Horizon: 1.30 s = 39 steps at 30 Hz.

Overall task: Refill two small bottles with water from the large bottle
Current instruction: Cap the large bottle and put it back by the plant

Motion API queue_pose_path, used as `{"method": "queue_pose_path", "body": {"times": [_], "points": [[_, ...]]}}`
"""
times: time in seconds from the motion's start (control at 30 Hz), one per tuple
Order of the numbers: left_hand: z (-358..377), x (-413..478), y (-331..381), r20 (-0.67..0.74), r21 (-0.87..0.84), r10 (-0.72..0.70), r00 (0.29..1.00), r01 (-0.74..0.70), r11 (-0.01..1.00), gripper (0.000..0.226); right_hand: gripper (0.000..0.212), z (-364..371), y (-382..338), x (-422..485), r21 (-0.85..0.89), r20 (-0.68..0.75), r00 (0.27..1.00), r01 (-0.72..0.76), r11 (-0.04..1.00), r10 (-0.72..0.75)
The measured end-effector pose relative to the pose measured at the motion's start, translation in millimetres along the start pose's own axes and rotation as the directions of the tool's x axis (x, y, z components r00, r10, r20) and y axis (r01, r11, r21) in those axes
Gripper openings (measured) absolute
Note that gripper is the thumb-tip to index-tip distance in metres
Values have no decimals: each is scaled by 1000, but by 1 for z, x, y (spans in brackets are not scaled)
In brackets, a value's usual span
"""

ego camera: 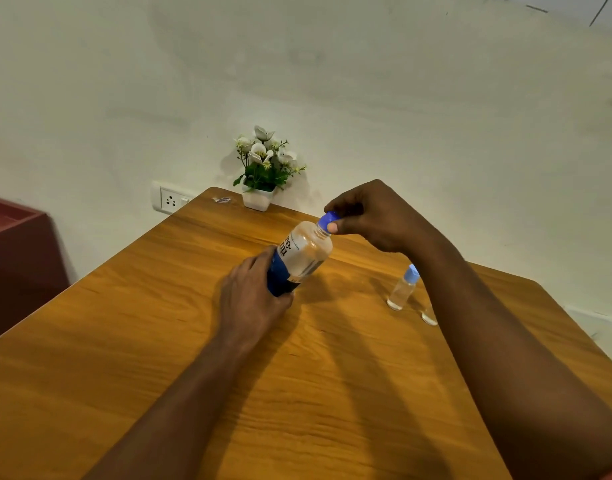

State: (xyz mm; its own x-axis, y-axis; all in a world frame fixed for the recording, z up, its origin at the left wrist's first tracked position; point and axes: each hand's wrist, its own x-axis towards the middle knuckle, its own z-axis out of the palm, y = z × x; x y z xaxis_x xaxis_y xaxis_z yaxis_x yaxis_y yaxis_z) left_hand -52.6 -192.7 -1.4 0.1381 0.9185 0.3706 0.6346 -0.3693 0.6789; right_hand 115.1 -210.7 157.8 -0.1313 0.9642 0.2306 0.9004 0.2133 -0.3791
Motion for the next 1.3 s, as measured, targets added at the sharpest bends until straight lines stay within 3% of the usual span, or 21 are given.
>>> {"method": "queue_pose_path", "body": {"times": [0.1,0.43,0.5,0.6,0.63,0.7,0.8,0.97,1.3], "points": [[0,0,0,-2,20,20,1000,-20,1000,89,29,1,0,0,-52,0,998,-67,996,67],[-1,-2,3,24,40,45,999,-46,998,88,95,2,-3,-9,-29,-110,959,-266,963,262],[-1,-2,2,26,38,46,999,-47,998,88,85,-3,-1,-10,65,-150,954,-254,965,261],[-1,-1,2,22,36,49,999,-50,998,87,30,-10,3,-14,104,-88,990,-101,989,111],[-1,-2,2,19,38,51,999,-51,998,87,27,-11,4,-16,99,-41,997,-60,993,65],[-1,-2,2,17,43,53,998,-54,998,87,30,-9,7,-16,93,5,1000,-18,996,17],[-1,-2,4,20,48,50,999,-51,998,87,28,-5,5,-13,68,-36,999,-3,998,5],[0,-2,5,20,68,53,998,-55,996,88,26,-5,4,-4,-72,-26,999,-47,996,46],[-2,-5,7,52,16,53,997,-54,998,85,76,12,-5,-8,-141,-144,953,-286,948,266]]}}
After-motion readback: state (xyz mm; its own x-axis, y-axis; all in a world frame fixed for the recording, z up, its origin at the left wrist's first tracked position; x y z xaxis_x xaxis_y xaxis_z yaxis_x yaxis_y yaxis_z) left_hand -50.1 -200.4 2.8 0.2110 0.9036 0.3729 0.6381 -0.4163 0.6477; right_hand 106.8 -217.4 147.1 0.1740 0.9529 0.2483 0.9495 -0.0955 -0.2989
